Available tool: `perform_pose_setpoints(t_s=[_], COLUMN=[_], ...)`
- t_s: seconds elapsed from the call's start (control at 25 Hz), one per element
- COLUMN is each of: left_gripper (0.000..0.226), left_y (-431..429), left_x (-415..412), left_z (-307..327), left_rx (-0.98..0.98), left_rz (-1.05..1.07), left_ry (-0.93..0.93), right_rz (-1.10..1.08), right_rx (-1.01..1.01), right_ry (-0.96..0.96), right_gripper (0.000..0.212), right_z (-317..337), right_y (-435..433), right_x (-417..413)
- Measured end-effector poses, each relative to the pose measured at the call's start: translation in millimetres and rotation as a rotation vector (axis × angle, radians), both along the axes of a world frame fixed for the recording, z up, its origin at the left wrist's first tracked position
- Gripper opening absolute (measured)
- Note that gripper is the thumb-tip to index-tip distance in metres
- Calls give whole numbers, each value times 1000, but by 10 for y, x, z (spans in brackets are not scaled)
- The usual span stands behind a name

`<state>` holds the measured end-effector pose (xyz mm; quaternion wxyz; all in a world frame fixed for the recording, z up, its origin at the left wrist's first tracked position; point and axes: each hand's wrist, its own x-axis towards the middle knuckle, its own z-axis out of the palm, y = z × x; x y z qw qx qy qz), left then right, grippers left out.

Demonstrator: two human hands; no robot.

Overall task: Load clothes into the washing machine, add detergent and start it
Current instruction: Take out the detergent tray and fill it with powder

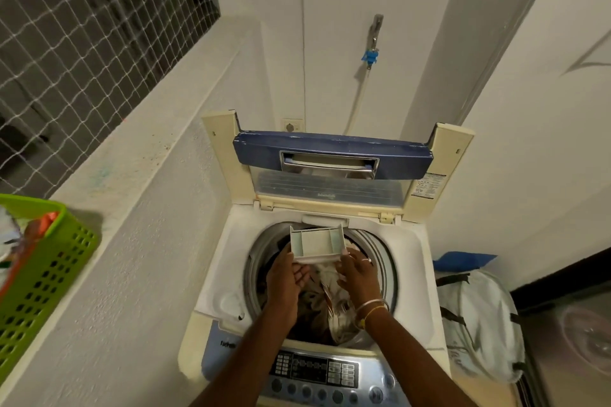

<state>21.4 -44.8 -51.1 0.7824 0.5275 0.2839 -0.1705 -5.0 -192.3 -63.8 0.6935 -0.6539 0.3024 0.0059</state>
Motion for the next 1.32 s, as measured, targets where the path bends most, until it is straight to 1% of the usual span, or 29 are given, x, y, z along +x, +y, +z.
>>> perform_pose_setpoints(t_s=[0.04, 0.16, 0.28, 0.4, 0.56, 0.68, 0.84, 0.96, 1.08, 1.2, 1.32], left_gripper=[36, 34, 32, 37, 38, 46, 45, 58, 65, 70, 74], left_y=[28, 109, 167, 242, 363, 494, 808, 1107, 1361, 1554, 1718], left_x=[-58, -212, -321, -422, -535, -593, -597, -470, -247, -7, 208], left_z=[44, 222, 469, 646, 965, 1276, 1581, 1721, 1820, 1853, 1874], left_rx=[18, 47, 108, 201, 378, 482, 557, 664, 730, 777, 830], left_rz=[-20, -27, -16, 15, 68, 102, 238, 238, 233, 210, 184], left_ry=[-17, -70, -135, -204, -361, -473, -559, -631, -644, -591, -537], right_rz=[63, 189, 223, 280, 320, 309, 319, 323, 341, 348, 370], right_rx=[-73, -233, -353, -475, -461, -367, -306, -288, -259, -282, -262], right_ry=[-9, -37, -138, -210, -301, -374, -517, -559, -544, -515, -496], right_gripper=[19, 25, 28, 24, 37, 36, 35, 29, 30, 33, 33], right_z=[23, 69, 369, 601, 854, 1166, 1617, 1888, 2059, 2197, 2267], right_y=[6, 30, 93, 140, 266, 510, 1009, 1449, 1887, 2304, 2657], right_x=[-68, -175, -215, -213, -110, 56, 361, 708, 1110, 1434, 1662])
